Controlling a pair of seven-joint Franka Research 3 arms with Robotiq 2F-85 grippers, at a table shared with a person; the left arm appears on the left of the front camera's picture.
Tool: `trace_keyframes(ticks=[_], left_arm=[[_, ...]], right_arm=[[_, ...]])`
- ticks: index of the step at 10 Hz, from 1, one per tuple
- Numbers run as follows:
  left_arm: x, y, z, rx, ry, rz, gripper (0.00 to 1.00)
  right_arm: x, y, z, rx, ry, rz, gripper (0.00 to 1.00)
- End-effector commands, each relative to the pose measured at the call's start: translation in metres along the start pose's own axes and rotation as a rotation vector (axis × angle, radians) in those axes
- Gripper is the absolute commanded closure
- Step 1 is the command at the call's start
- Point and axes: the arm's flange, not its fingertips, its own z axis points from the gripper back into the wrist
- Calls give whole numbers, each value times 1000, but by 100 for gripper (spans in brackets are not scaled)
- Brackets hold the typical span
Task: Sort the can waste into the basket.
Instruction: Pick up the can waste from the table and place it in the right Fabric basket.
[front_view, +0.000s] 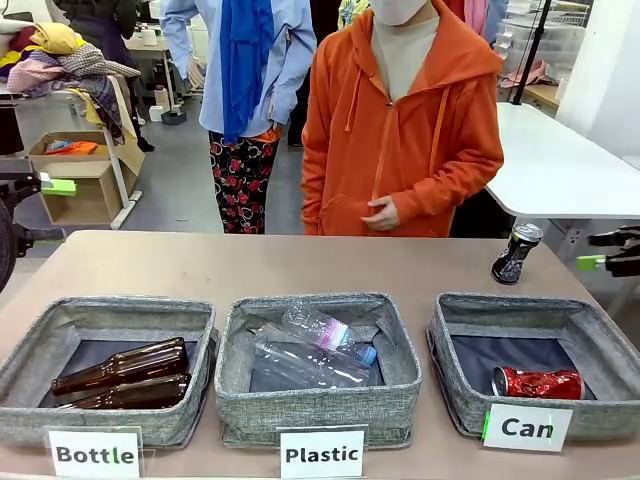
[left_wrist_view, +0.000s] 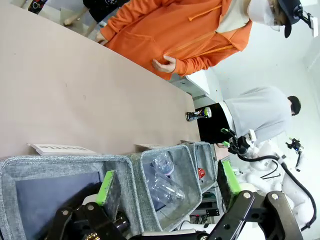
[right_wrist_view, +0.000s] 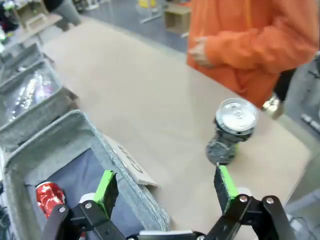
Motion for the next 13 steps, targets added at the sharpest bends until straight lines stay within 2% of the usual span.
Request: trace_keyframes(ticks=[1, 3, 4, 5, 8, 13], left_arm=[[-2, 2, 3, -1, 12, -15, 0], [-2, 2, 3, -1, 12, -15, 0], [-2, 2, 3, -1, 12, -15, 0], [-2, 2, 3, -1, 12, -15, 0], [-2, 2, 3, -1, 12, -15, 0], [-2, 2, 3, -1, 12, -15, 0]], right_arm=[[9, 12, 20, -71, 1, 39, 0], [9, 12, 20, -71, 1, 39, 0], [0, -5, 2, -8, 16, 1, 0], [-5, -14, -3, -40, -9, 18, 0], [-25, -36, -30, -78, 6, 53, 0], [-43, -53, -70, -45, -27, 28, 0]])
